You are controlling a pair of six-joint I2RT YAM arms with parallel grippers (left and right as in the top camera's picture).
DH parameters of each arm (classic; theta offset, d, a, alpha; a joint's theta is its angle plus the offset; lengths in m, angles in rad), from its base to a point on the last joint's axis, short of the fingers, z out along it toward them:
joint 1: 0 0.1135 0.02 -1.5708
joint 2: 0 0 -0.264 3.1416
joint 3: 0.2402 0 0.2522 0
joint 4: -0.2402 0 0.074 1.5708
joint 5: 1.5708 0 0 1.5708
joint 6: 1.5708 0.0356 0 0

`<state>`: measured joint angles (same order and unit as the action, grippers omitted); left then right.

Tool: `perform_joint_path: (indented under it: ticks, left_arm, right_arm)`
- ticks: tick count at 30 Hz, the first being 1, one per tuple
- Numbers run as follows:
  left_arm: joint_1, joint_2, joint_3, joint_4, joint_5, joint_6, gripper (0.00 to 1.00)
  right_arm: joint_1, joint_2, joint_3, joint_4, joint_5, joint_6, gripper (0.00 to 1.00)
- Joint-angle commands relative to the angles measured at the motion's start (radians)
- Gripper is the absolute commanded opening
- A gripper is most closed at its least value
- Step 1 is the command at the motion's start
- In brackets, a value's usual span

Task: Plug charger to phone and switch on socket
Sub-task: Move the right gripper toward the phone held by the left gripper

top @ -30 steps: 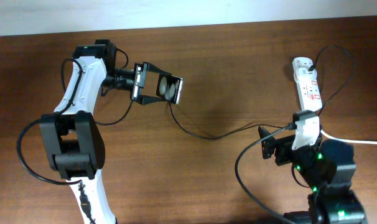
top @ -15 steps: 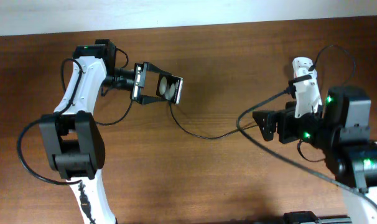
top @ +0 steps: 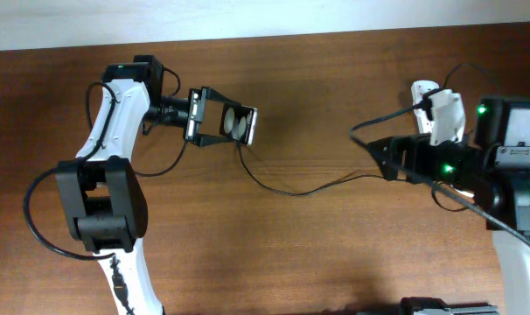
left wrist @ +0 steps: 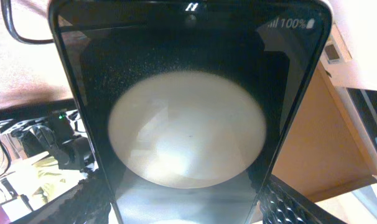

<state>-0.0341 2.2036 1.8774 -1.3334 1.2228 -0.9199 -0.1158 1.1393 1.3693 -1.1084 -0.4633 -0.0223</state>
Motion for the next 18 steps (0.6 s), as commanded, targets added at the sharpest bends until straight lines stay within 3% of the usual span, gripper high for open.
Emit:
perform_joint_path:
  ticks: [1,7,14,18]
  left_arm:
    - [0.003,0.006,0.027,0.015,0.027,-0.021,0.00]
    - [0.003,0.006,0.027,0.015,-0.085,-0.115,0.00]
    - [-0.005,0.006,0.027,0.016,-0.251,-0.187,0.00]
    - [-0.011,0.006,0.027,0.020,-0.263,-0.187,0.00]
  right_arm:
    - [-0.064,0.031,0.022,-0.003,-0.131,0.005,0.99]
    - [-0.067,0.102,0.022,-0.003,-0.238,0.005,0.99]
    - [-0.014,0.206,0.022,0.018,-0.289,0.065,0.84]
    - [0.054,0.247,0.022,0.062,-0.287,0.125,0.84]
